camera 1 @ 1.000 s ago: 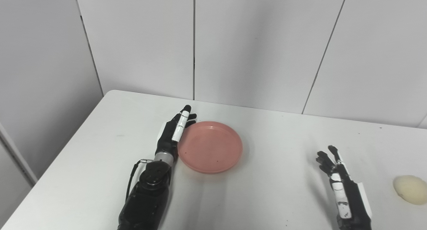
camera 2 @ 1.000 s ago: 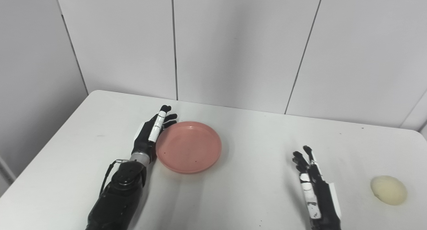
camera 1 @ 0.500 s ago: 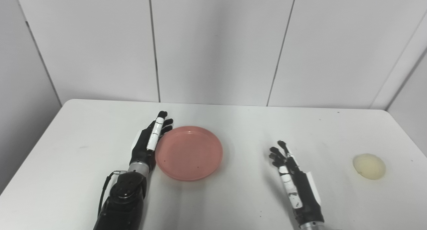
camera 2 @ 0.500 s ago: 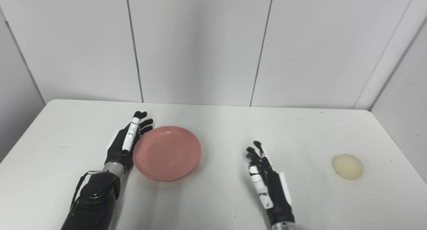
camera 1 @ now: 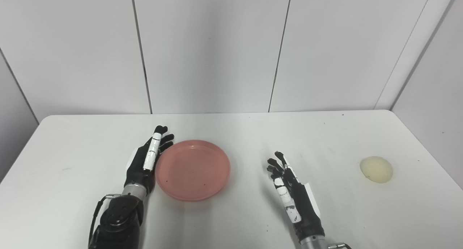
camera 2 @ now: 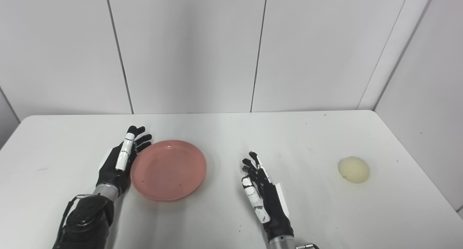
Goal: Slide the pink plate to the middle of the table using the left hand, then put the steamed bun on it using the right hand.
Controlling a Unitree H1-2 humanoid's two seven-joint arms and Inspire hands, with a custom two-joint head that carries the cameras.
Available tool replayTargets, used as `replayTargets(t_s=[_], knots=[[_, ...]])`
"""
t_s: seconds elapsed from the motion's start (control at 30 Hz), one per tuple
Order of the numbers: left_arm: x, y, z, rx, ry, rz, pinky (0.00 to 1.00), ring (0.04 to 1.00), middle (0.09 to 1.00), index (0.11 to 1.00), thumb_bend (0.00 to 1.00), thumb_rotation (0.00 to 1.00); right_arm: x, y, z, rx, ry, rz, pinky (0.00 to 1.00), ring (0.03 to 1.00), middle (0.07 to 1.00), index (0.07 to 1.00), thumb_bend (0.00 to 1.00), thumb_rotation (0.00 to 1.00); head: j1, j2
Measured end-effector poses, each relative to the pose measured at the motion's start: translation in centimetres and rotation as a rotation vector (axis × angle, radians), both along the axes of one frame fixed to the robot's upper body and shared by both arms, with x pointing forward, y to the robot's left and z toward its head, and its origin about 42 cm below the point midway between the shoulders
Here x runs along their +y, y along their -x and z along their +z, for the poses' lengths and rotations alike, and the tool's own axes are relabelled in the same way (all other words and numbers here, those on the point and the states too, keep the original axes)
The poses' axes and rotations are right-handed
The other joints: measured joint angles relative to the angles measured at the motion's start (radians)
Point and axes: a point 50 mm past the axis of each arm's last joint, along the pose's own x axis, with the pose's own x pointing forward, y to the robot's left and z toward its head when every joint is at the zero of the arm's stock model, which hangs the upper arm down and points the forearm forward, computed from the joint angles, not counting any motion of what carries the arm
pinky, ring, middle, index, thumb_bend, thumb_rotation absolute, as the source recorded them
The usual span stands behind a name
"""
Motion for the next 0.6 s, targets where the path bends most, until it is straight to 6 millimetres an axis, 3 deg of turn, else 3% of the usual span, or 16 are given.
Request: replayTargets(t_s=[0.2,0.6], knots=[[-0.16,0.14,-0.1,0.007,0.039,-0.019,0.87,0.893,0.876,0.881,0.67,0.95,0.72,0.02,-0.06,0.016,-0.008,0.0,0.86,0.86,0.879,0.94,0.58,1.0,-0.043,0.005],[-0.78,0.46,-0.29,0.013,0.065,-0.034,0.85,0.866,0.859,0.874,0.68,0.93,1.09,0.0,-0.14,0.017,-0.003,-0.005,0.87,0.857,0.878,0.944,0.6,1.0,-0.063,0.003]])
